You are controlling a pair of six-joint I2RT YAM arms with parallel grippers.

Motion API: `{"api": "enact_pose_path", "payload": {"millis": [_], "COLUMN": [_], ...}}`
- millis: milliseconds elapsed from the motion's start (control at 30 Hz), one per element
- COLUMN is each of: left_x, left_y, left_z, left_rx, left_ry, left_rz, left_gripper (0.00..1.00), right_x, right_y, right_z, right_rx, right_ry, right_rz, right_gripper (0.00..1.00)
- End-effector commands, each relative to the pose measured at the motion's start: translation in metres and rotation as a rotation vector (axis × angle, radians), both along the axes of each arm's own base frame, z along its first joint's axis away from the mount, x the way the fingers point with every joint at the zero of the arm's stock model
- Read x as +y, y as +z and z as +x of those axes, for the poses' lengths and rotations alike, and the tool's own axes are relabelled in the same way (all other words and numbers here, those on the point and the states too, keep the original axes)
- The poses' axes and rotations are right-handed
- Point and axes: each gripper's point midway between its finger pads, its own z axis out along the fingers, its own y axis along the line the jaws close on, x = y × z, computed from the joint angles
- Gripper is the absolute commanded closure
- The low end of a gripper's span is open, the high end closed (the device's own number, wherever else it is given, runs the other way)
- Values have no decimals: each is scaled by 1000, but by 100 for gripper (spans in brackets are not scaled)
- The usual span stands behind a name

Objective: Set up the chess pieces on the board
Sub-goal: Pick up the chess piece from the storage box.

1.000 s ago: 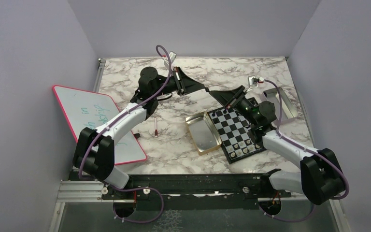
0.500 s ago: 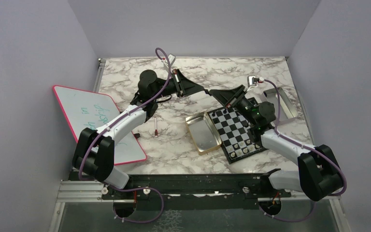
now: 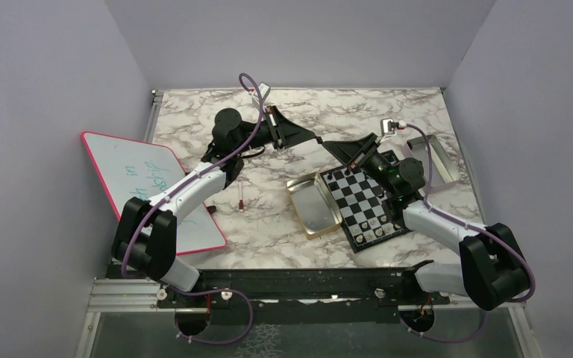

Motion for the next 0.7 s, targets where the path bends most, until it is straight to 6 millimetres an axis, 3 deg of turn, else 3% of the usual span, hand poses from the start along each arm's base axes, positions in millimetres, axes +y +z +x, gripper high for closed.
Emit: {"api": "enact_pose_path", "payload": {"millis": [0,167,367,533,667], "left_x": [4,3,2,3,12], "left_y": [19,15,9,0,-12], "left_z": [-2,1,5,7,13], "left_rx": [-60,-63,-57,-98,-137], "left_ry": [20,29,33,49,82], "left_rz": [-38,-33,-26,2,38], "left_gripper": [100,100,100,100,100], "right_x": [3,3,1,-4,-5], "right_y": [9,8,14,11,-6], "right_z": [-10,-12,-14,-14,-9], "right_rx": [-49,-54,-91,-99,-67], "right_ry": [39,45,31,-13,-47], "right_rz": [0,7,7,-33,-192], "right_gripper": [69,77,99,99,99]}}
